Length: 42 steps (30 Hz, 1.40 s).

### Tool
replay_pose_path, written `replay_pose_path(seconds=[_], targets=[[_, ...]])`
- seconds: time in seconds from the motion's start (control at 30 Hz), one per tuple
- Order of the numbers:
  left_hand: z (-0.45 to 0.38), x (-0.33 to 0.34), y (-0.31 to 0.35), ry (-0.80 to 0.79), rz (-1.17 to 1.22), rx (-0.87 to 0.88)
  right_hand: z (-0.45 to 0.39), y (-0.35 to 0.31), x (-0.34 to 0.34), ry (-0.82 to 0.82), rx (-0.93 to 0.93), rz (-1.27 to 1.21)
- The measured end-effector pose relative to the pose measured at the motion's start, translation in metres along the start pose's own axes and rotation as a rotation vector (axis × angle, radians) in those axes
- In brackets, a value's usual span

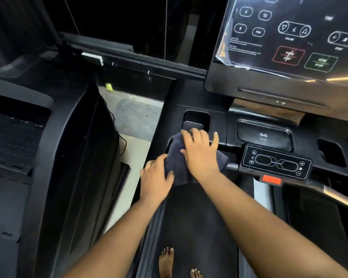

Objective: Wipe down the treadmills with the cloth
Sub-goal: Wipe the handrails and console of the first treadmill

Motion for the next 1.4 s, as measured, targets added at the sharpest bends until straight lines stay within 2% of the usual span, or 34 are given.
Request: replay_pose_path(seconds=[0.07,0.13,0.27,0.4,0.43,0.47,0.57,0.63,0.7,0.77,0.83,0.87,0.97,1.03,1.1,1.2,1.23,1.33,1.4], targets=[[0.006,0.010,-0.011,-0.061,-0.205,-0.031,0.011,-0.015,0.021,-0.092,-0.057,-0.010],[0.011,0.023,-0.025,-0.159,-0.218,-0.033,0.032,-0.016,0.049,-0.250,-0.054,-0.080],[0.006,0.033,-0.036,-0.274,-0.227,0.038,0.033,-0.009,0.066,-0.287,-0.190,0.056],[0.007,0.033,-0.037,-0.312,-0.220,0.042,-0.017,-0.014,0.065,-0.685,-0.235,-0.006],[0.009,0.033,-0.038,-0.311,-0.219,0.049,-0.020,-0.015,0.066,-0.701,-0.245,-0.010],[0.009,0.033,-0.039,-0.307,-0.214,0.056,-0.016,-0.016,0.066,-0.665,-0.243,0.007],[0.009,0.033,-0.039,-0.310,-0.233,0.067,0.026,-0.010,0.069,-0.378,-0.235,0.206],[0.007,0.033,-0.037,-0.321,-0.245,0.069,0.039,-0.007,0.072,-0.283,-0.224,0.264],[0.005,0.031,-0.035,-0.324,-0.230,0.064,0.016,-0.009,0.070,-0.361,-0.223,0.192],[0.003,0.029,-0.035,-0.330,-0.219,0.051,-0.014,-0.014,0.067,-0.576,-0.239,0.082],[0.003,0.028,-0.036,-0.328,-0.220,0.046,-0.023,-0.016,0.065,-0.674,-0.252,0.039],[0.004,0.029,-0.035,-0.329,-0.218,0.045,-0.018,-0.014,0.064,-0.636,-0.244,0.038],[0.008,0.031,-0.035,-0.330,-0.234,0.064,0.024,-0.004,0.070,-0.359,-0.202,0.208],[0.006,0.031,-0.036,-0.328,-0.236,0.062,0.028,-0.003,0.072,-0.318,-0.200,0.234],[0.003,0.031,-0.036,-0.318,-0.232,0.049,0.000,-0.006,0.068,-0.449,-0.241,0.156],[0.004,0.031,-0.035,-0.333,-0.225,0.038,-0.027,-0.005,0.062,-0.736,-0.238,0.057],[0.006,0.031,-0.035,-0.329,-0.221,0.034,-0.024,-0.004,0.061,-0.732,-0.238,0.049],[0.006,0.030,-0.034,-0.327,-0.242,0.050,0.008,0.005,0.061,-0.424,-0.233,0.160],[0.004,0.030,-0.034,-0.338,-0.247,0.048,0.018,0.009,0.066,-0.356,-0.238,0.201]])
Point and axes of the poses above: each hand's wrist, its own z-axis away from the middle knuckle, its own x-axis out of the palm, y = z × x, the point moved 4 cm from there along -z, towards the middle knuckle, and after that the axes turned 12 degrees about x, right-handed, at the moved point
